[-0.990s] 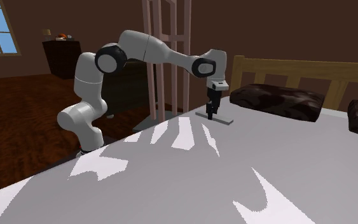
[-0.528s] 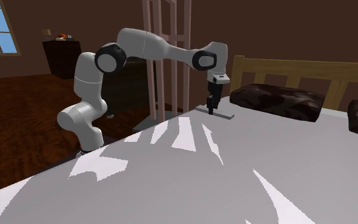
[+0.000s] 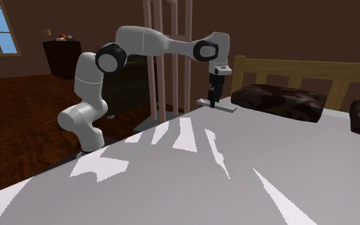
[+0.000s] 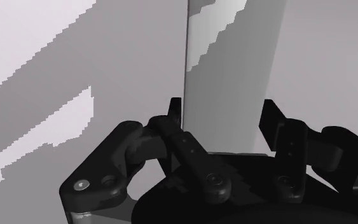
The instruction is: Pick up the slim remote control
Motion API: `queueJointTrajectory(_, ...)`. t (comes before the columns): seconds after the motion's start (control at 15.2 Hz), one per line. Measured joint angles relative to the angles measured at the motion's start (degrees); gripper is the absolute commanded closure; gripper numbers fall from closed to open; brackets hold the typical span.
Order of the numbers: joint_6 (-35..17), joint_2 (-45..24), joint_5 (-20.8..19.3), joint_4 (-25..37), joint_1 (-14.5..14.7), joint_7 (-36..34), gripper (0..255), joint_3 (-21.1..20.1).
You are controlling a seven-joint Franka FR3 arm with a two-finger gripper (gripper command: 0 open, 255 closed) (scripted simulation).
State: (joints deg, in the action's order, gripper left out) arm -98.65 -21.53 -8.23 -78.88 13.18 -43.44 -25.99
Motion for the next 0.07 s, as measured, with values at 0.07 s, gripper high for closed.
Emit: queueJointTrajectory(0.07, 0.6, -0.2, -0.1, 0.8, 0.1, 0.0, 255, 0.0)
